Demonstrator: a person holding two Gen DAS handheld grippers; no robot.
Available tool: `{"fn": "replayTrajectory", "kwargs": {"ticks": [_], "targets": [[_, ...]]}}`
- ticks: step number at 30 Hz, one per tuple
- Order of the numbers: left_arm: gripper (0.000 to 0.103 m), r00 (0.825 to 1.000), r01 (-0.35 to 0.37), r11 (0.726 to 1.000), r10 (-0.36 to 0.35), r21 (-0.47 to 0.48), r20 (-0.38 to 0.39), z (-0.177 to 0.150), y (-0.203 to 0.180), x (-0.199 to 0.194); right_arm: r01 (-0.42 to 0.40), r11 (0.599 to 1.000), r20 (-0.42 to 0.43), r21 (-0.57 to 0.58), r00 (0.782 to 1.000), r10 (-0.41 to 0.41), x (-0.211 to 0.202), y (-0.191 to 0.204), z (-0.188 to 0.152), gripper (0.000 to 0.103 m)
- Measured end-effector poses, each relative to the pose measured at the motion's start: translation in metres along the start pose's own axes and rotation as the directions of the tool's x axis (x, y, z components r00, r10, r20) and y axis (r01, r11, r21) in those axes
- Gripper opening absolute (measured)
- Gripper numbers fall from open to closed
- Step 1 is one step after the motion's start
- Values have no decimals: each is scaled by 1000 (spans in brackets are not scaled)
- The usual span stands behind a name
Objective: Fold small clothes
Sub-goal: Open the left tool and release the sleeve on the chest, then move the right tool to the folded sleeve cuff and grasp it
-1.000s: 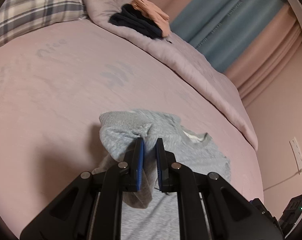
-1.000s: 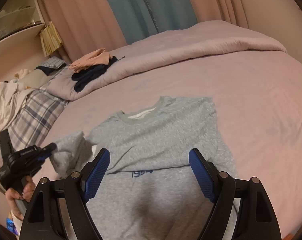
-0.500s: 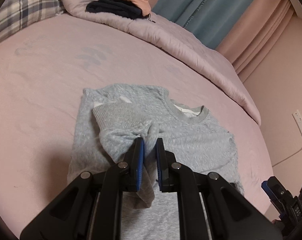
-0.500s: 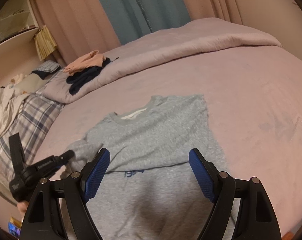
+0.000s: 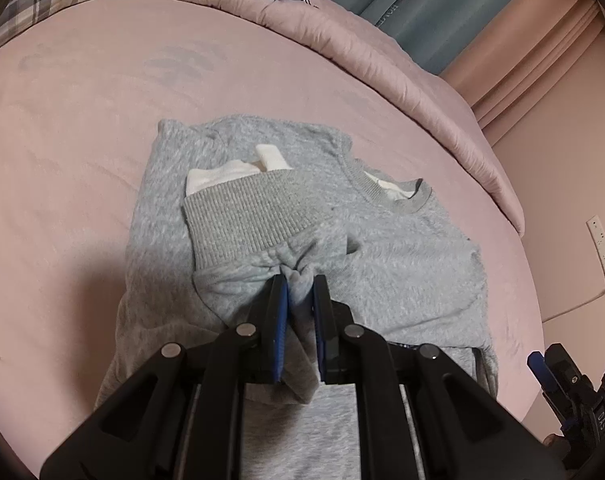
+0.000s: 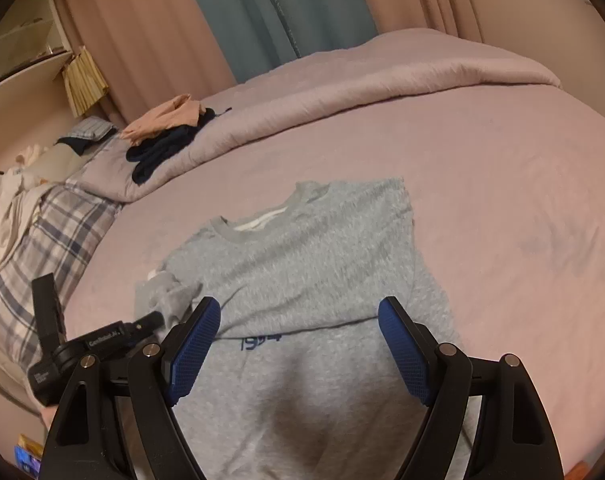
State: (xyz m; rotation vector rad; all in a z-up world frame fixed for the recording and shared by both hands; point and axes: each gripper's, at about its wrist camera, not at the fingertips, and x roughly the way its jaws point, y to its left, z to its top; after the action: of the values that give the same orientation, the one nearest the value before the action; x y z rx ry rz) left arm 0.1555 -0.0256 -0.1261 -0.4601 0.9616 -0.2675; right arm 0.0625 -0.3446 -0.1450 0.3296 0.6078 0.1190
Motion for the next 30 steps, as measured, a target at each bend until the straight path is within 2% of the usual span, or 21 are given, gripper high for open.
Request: {"fn": "replayTrajectory", "kwargs": {"ticks": [6,10,14,18,20,21,23,24,25,27,30], "targets": [[14,1000,-18,1000,19,10,-23,-7,4,7,40,999,-19,0,999,-40,2,-1,-7,81],[15,998,-17,1000,18,25,-58,-12,8,7,100,995,23,-22,995,-100,-17,3,-17,81],[15,998,-15,1000,15,-2,-67,-13,10,9,80,994,-11,77,997,-79,-26,-9,-21,81],[16,996,-18,999,15,-36,-89,-13,10,9,129,990,-46,52,991,-127,-27,-8,-16,81],[20,996,-3,996,-6,-94,-93,-14,14,5,126,991,-46,34,991,-124,-30,-6,-16,81],[26,994,-6,993,-7,-117,-106,-14,16,2,124,992,-50,33,991,-122,-30,-5,-16,81],[47,994,-11,990,-5,-140,-114,-15,13,-13,112,993,-60,28,992,-110,-29,-4,-14,81],[69,995,-10,990,-4,-143,-101,-16,11,-23,103,994,-61,22,993,-102,-29,-3,-11,81],[77,997,-20,990,10,-140,-74,-17,8,-36,100,995,-58,18,993,-99,-30,-3,-10,81],[79,999,-40,991,37,-125,-25,-19,2,-60,90,996,-49,4,995,-90,-30,0,-6,81],[86,999,-47,995,48,-88,2,-18,-6,-89,85,996,-42,-4,996,-85,-25,3,-3,81]]}}
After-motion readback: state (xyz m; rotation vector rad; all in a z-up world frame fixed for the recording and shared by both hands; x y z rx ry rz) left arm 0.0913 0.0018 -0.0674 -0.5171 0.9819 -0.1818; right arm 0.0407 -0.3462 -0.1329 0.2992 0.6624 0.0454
